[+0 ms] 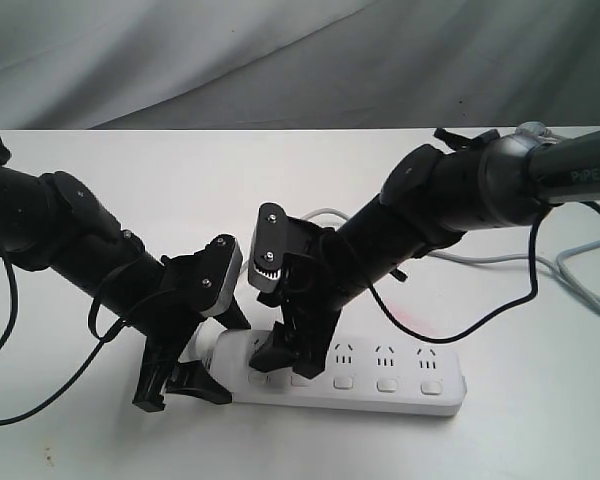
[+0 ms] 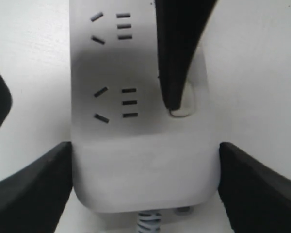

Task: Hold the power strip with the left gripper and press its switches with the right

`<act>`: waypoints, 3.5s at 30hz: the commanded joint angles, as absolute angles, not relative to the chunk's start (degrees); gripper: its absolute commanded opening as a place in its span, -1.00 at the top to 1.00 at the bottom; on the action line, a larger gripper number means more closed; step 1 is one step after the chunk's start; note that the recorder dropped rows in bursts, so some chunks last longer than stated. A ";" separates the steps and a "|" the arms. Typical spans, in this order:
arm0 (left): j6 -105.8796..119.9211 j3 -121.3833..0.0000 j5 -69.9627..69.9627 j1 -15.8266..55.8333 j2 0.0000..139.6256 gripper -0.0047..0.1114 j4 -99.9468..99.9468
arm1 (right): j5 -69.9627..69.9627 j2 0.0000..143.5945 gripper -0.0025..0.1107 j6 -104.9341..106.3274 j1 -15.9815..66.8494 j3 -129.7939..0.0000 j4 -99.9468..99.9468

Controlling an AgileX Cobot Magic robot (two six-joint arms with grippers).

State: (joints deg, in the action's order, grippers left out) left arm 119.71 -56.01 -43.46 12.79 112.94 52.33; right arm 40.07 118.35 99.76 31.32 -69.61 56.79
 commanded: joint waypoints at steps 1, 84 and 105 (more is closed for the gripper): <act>119.96 -56.29 -42.04 13.05 112.92 0.92 52.54 | 39.24 118.36 -0.35 102.27 31.46 -67.84 59.68; 119.96 -56.29 -42.04 13.05 112.92 0.92 52.54 | 43.27 110.46 -0.35 95.45 26.08 -65.96 54.93; 119.96 -56.29 -42.04 13.05 112.92 0.92 52.54 | 39.77 113.10 -0.35 100.23 26.26 -61.44 59.08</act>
